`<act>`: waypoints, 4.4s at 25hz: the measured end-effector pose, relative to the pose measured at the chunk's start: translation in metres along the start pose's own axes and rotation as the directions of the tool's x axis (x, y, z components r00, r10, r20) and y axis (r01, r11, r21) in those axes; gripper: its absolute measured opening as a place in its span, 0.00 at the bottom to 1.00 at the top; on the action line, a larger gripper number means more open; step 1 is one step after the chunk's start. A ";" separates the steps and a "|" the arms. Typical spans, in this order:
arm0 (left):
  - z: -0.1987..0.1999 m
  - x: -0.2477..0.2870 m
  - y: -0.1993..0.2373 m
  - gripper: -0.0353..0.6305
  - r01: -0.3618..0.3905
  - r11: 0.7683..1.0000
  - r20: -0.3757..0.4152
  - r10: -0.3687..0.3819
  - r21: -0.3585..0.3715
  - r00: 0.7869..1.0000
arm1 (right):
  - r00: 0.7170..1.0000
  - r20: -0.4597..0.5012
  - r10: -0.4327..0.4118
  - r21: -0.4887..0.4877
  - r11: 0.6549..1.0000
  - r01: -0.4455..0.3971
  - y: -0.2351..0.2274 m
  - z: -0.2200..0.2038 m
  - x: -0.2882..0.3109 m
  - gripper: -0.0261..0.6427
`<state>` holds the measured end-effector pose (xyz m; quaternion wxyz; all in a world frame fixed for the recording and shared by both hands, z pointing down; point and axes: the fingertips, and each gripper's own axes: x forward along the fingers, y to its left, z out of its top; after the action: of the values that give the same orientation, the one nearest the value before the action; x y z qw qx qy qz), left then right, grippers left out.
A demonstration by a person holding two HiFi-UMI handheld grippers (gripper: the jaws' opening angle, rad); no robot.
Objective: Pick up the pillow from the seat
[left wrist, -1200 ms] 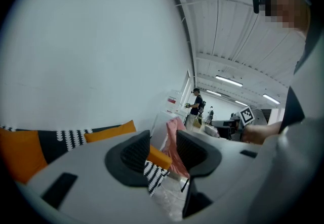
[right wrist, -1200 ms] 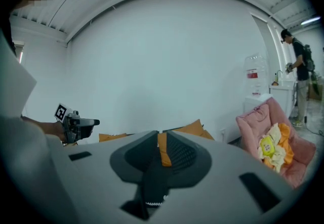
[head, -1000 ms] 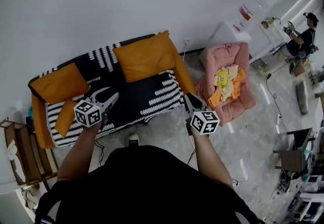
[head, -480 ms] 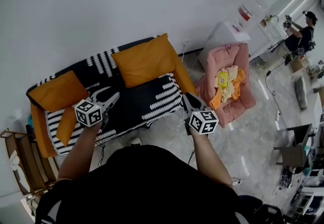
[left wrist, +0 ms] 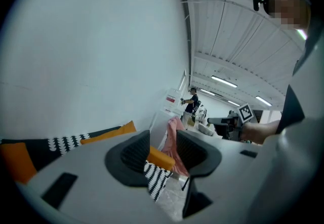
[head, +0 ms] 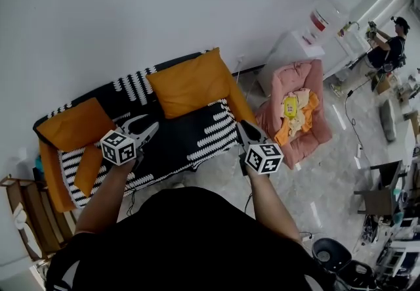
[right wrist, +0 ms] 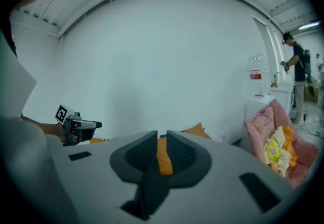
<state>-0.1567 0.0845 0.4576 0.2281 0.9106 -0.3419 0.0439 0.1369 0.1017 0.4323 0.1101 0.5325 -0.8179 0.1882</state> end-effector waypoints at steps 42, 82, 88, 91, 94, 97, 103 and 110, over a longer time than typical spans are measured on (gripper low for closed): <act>0.030 0.050 0.051 0.31 -0.134 0.991 0.005 0.134 -0.018 0.991 | 0.988 -0.053 0.147 -0.039 0.988 -0.149 -0.052 0.041 0.120 0.12; 0.047 0.194 0.134 0.32 -0.406 0.896 -0.016 0.410 -0.181 0.912 | 0.909 -0.247 0.336 -0.035 0.934 -0.355 -0.203 0.066 0.313 0.12; 0.036 0.203 0.148 0.32 -0.447 0.869 -0.035 0.450 -0.212 0.892 | 0.897 -0.287 0.337 -0.041 0.931 -0.363 -0.223 0.057 0.339 0.12; 0.029 0.204 0.153 0.32 -0.450 0.864 -0.049 0.451 -0.225 0.891 | 0.896 -0.301 0.326 -0.037 0.935 -0.352 -0.230 0.052 0.346 0.13; 0.020 0.203 0.160 0.32 -0.455 0.857 -0.061 0.455 -0.240 0.888 | 0.895 -0.315 0.315 -0.033 0.939 -0.342 -0.232 0.045 0.353 0.13; 0.012 0.202 0.169 0.32 -0.465 0.847 -0.065 0.465 -0.257 0.883 | 0.894 -0.326 0.307 -0.022 0.943 -0.332 -0.234 0.037 0.356 0.13; -0.006 0.204 0.192 0.32 -0.470 0.835 -0.075 0.469 -0.287 0.880 | 0.896 -0.346 0.279 -0.016 0.953 -0.303 -0.240 0.018 0.366 0.13; -0.024 0.208 0.218 0.32 -0.474 0.822 -0.096 0.470 -0.314 0.878 | 0.910 -0.342 0.234 0.006 0.969 -0.247 -0.251 0.015 0.385 0.14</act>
<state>-0.1365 -0.1749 0.6119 0.3609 0.7464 -0.5571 0.0482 0.2091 -0.3151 0.6130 0.2356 0.3853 -0.8491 0.2739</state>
